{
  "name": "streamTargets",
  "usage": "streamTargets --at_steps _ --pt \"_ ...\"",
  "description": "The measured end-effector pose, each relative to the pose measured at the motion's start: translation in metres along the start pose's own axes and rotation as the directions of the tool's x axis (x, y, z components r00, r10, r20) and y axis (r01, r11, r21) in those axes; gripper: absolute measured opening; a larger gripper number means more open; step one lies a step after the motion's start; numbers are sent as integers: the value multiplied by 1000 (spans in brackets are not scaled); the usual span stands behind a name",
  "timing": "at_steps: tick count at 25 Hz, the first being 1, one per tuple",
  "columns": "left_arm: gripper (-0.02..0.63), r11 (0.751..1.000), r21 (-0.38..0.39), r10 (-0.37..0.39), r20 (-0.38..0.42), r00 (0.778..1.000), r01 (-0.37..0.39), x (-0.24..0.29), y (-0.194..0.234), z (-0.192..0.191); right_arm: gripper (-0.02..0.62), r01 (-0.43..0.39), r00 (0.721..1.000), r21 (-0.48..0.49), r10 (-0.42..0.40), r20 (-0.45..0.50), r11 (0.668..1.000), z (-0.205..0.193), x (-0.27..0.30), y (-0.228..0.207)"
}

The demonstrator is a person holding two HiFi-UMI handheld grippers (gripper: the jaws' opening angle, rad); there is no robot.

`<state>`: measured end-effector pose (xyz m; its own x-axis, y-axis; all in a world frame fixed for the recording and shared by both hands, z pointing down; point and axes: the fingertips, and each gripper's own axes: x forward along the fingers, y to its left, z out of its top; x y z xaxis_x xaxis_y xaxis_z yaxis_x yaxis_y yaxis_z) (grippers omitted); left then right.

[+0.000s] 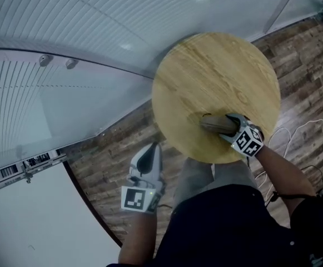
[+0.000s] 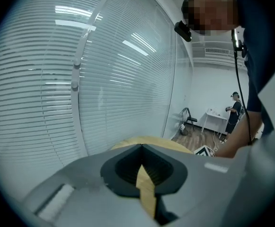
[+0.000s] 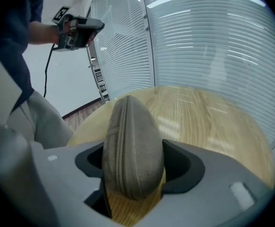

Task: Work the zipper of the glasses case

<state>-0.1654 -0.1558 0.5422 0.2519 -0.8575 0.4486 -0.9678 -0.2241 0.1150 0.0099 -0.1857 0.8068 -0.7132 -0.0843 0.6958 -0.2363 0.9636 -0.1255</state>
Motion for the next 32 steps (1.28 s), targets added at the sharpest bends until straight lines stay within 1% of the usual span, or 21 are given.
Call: streamTargets --at_steps 3,5,6,8,10,12,14,16,18,20,21,23,25,27,29,30,32 --pt "2 1000 16 -3 -20 1000 3 -1 4 -3 318 1 1000 123 0 -7 992 -1 -6 -2" --pt "2 998 42 -34 -41 999 36 3 4 -6 316 22 1000 197 -25 10 980 4 -17 -8" --pt "2 997 52 -50 -40 998 53 7 6 -7 314 35 999 219 -42 24 975 10 -22 -13" --pt "2 996 56 -70 -19 997 71 15 9 -5 309 59 997 242 -71 40 968 20 -35 -15" --pt "2 995 53 -85 6 996 85 21 9 -6 297 82 996 237 -91 25 968 22 -46 -11" --pt "2 994 47 -103 14 995 103 27 9 -8 293 101 994 224 -106 12 969 22 -51 -7" --pt "2 992 30 -120 20 993 120 30 6 -8 292 110 993 235 -118 22 966 22 -55 -6" --pt "2 991 9 -136 21 990 136 30 2 -8 291 111 990 262 -129 55 959 26 -62 -6" --pt "2 991 3 -136 7 991 136 27 2 -13 291 109 985 296 -143 97 949 32 -70 -6" --pt "2 991 1 -132 -2 991 132 25 4 -20 291 104 976 335 -160 146 936 42 -77 -8" --pt "2 990 -6 -142 2 990 142 23 3 -21 291 99 970 355 -170 174 930 48 -81 -9" --pt "3 978 -34 -203 32 979 204 17 -8 -20 291 89 955 386 -189 230 918 63 -95 -8" --pt "5 956 -72 -280 73 957 285 11 -22 -15 291 84 939 399 -207 276 913 80 -112 -7" --pt "40 940 -98 -318 101 943 327 9 -28 -12 291 88 921 393 -225 319 915 99 -130 -5" --pt "78 929 -77 -352 109 929 361 9 -29 -14 291 94 901 379 -241 361 921 119 -146 -4" --pt "101 920 -58 -380 108 919 387 9 -32 -14 291 94 890 374 -246 383 922 130 -154 -2" --pt "145 892 -40 -443 119 889 450 8 -48 -5 291 87 870 376 -255 423 923 149 -173 1"
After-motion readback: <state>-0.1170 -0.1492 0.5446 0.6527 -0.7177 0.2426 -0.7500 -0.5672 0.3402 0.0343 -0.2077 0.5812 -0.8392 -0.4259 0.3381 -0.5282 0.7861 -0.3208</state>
